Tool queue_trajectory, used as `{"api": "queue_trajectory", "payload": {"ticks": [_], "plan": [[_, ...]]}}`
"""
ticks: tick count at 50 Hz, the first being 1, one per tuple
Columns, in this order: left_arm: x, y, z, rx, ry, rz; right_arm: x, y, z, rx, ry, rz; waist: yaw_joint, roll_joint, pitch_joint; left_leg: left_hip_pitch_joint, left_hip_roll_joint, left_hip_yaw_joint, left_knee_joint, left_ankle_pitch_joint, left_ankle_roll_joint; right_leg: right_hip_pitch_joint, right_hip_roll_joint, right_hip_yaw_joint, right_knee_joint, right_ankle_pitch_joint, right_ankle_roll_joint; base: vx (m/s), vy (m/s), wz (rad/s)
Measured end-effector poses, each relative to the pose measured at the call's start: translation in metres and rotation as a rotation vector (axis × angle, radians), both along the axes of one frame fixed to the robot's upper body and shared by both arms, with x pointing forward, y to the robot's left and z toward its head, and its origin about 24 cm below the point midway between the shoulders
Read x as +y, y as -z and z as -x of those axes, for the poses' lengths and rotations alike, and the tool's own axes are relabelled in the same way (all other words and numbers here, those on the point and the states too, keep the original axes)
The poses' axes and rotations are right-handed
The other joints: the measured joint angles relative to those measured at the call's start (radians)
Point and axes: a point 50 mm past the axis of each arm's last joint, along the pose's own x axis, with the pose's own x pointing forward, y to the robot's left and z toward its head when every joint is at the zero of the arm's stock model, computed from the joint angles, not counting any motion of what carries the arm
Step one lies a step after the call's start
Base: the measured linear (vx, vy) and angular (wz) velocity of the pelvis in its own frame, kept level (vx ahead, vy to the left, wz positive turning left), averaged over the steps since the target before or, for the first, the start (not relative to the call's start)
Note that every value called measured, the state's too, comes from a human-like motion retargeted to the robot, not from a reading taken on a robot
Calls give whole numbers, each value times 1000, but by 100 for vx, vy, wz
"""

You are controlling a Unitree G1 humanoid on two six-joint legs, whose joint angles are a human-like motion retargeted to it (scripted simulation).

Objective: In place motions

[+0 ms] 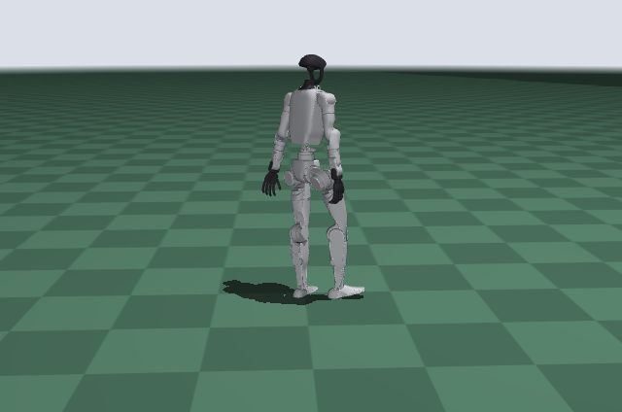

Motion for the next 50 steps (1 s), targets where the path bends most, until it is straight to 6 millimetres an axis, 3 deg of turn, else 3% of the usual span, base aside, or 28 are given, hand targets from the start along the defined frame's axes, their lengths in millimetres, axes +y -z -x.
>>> {"api": "queue_trajectory", "payload": {"ticks": [3, 6, 10, 12, 16, 20, 25, 28, 30, 32, 35, 38, 44, 47, 50], "plan": [[-6, 0, 12, 32, -14, 14, -1, 0, 5, 21, -11, 9, -41, 14, -24, 21, 23, 117, -3, -42, -4, 51, -8, -243, -49, -78, 33, 1, -16, -301], [-7, -1, 20, 60, 1, 16, -3, 1, 9, 48, 25, 7, -94, 28, -42, 39, 43, 219, 2, -81, -15, 96, -2, -456, -97, -125, 109, 6, -26, -266], [0, -2, 14, 58, 43, -2, -4, 0, 11, 66, 135, 5, -115, 23, -52, 73, 46, 364, 5, -132, -44, 125, 24, -629, -148, -127, 195, 4, -18, -266], [4, -2, 9, 45, 55, -13, -4, 0, 15, 80, 191, 9, -123, 22, -63, 90, 48, 427, 6, -153, -65, 130, 38, -682, -165, -102, 207, 12, -19, -229], [9, -1, -9, -10, 64, -25, -4, 1, 28, 119, 296, 8, -152, 34, -87, 120, 63, 523, 18, -178, -111, 124, 57, -674, -171, -26, 177, 22, -27, -160], [3, 1, -33, -93, 67, 9, -5, 1, 51, 187, 393, 14, -190, 64, -115, 151, 81, 555, 27, -189, -148, 122, 66, -618, -149, -18, 146, 34, -21, -59], [-17, 4, -56, -179, 65, 79, -5, 0, 77, 268, 463, 21, -203, 79, -148, 195, 93, 519, 56, -139, -134, 127, 62, -522, -132, -25, 199, 36, -19, -38], [-25, 5, -62, -207, 78, 121, -1, 1, 82, 288, 453, 17, -164, 29, -170, 211, 80, 544, 120, -55, -55, 128, 36, -452, -153, -33, 204, 34, -20, -116], [-27, 5, -64, -223, 95, 132, 2, 1, 78, 281, 425, 8, -127, -30, -166, 209, 66, 530, 207, -15, 53, 136, -9, -398, -162, -36, 207, 36, -27, -185], [-22, 4, -60, -223, 95, 122, 5, 2, 68, 261, 350, -7, -41, -69, -112, 272, 141, 536, 382, -25, 76, 197, 17, -281, -158, -75, 199, 49, -40, -296], [-21, 4, -57, -214, 104, 121, 6, 3, 42, 196, 214, -19, 18, -87, -77, 184, 195, 371, 598, -3, 76, 223, 36, -197, -184, -79, 170, 20, -17, -198], [-26, 5, -50, -184, 88, 127, 4, 1, 10, 100, 58, -7, 16, -86, -82, 12, 119, 162, 662, 44, 76, 204, 31, -157, -222, -51, 139, 1, 1, -117], [-32, 7, -31, -123, 58, 129, 8, -7, -40, -64, -148, -3, 26, -66, -70, -82, 134, 97, 586, 29, 76, 209, 46, -59, -228, -27, 108, 14, 0, -139], [-38, 8, -28, -106, 63, 136, 9, -9, -50, -106, -161, -8, -16, -47, -80, -153, 73, -11, 461, 81, 76, 194, 30, -43, -229, -2, 113, 5, 18, -49], [-40, 8, -29, -105, 89, 140, 10, -8, -45, -101, -95, -25, -44, -24, -88, -204, 22, -143, 343, 124, 50, 186, 29, -21, -228, 13, 116, 12, 16, -49]]}}
